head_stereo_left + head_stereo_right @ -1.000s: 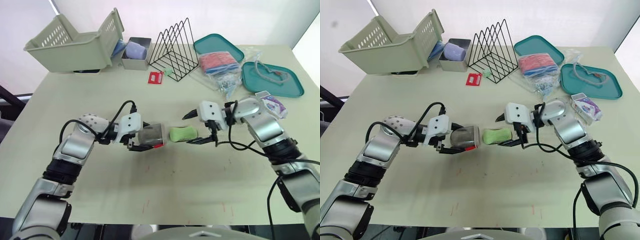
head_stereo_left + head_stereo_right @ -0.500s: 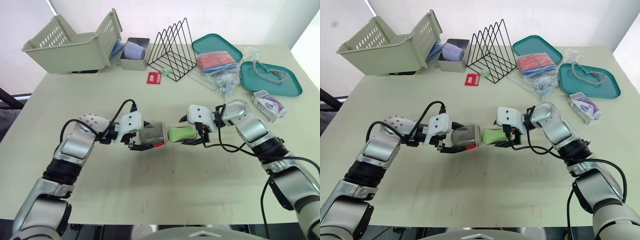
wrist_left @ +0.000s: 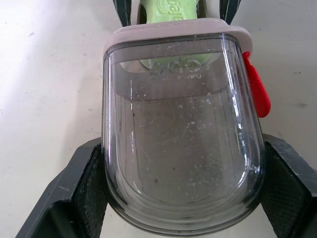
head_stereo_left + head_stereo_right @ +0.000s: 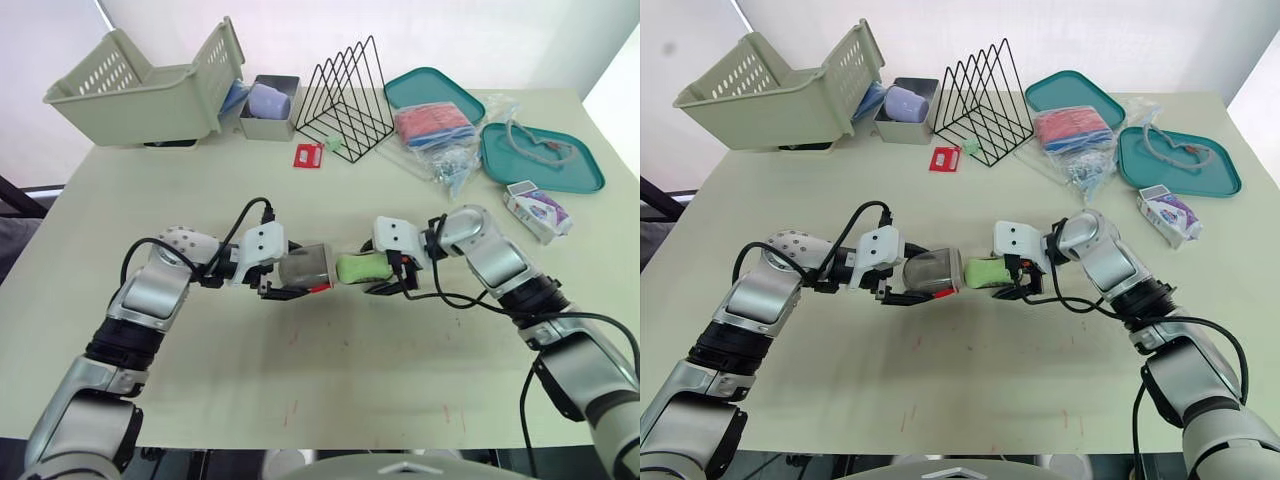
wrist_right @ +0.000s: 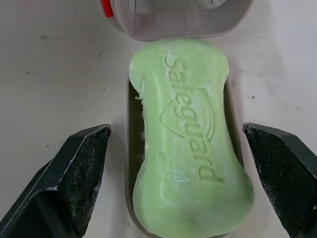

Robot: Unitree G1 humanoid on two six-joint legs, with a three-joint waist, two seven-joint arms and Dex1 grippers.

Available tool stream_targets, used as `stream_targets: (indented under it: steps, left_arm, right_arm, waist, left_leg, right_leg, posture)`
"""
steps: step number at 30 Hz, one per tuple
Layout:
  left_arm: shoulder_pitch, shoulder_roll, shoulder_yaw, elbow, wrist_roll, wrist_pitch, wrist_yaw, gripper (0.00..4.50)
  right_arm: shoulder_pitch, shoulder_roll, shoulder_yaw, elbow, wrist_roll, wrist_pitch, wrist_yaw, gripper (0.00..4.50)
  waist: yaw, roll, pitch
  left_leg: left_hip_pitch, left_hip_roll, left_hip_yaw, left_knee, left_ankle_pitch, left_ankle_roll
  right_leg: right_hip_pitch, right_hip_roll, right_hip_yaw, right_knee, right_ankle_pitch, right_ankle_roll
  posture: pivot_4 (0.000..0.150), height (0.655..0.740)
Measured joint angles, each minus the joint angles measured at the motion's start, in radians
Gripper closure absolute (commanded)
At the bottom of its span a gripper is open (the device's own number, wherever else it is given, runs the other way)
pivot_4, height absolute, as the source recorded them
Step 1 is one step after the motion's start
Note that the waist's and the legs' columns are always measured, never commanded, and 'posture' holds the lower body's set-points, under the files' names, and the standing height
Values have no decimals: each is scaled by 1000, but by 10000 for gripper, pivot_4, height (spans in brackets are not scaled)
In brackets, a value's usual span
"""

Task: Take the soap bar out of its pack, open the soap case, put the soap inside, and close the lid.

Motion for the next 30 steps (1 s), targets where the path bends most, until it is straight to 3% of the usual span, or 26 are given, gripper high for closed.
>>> stream_targets:
  steps: [3,6,7,9,18,30]
  left_arm:
    - [0,0,0,-1,-1,1,4,10238]
    - [1,1,0,-1,-1,1,5,10238]
    - [2,1,0,-1,-1,1,5,10238]
    - [7,2,0,-1,-1,1,6,10238]
    - [12,2,0,-3,-10,1,7,10238]
    - [-43,-65,-40,16,4,-2,5,10238]
  right_arm:
    - [-13,12,0,23,-6,-10,0,0]
    - [-15,23,0,32,-10,-18,1,7639]
    - [-15,27,1,35,-10,-20,2,14916]
    - [-21,27,0,33,-10,-25,7,20239]
    - [-21,21,-1,30,-10,-32,10,20626]
    - [-18,-155,-56,-82,19,-16,92,20626]
  waist:
    - [-2,0,0]
    - [-3,0,0]
    - [-4,0,0]
    - [-6,0,0]
    - [-13,0,0]
    - [-19,0,0]
  left_leg:
    - [0,0,0,0,0,0]
    - [0,0,0,0,0,0]
    - [0,0,0,0,0,0]
    - [1,0,0,0,0,0]
    - [0,0,-1,0,0,0]
    - [0,0,-1,-1,0,0]
  right_leg:
    - [0,0,0,0,0,0]
    - [0,0,0,0,0,0]
    - [0,0,0,0,0,0]
    - [0,0,0,0,0,0]
    - [0,0,0,0,0,0]
    - [0,0,0,0,0,0]
  posture:
    - [1500,7400]
    - [1500,7400]
    - [1500,7400]
    - [1500,7400]
    - [1500,7400]
    - [1500,7400]
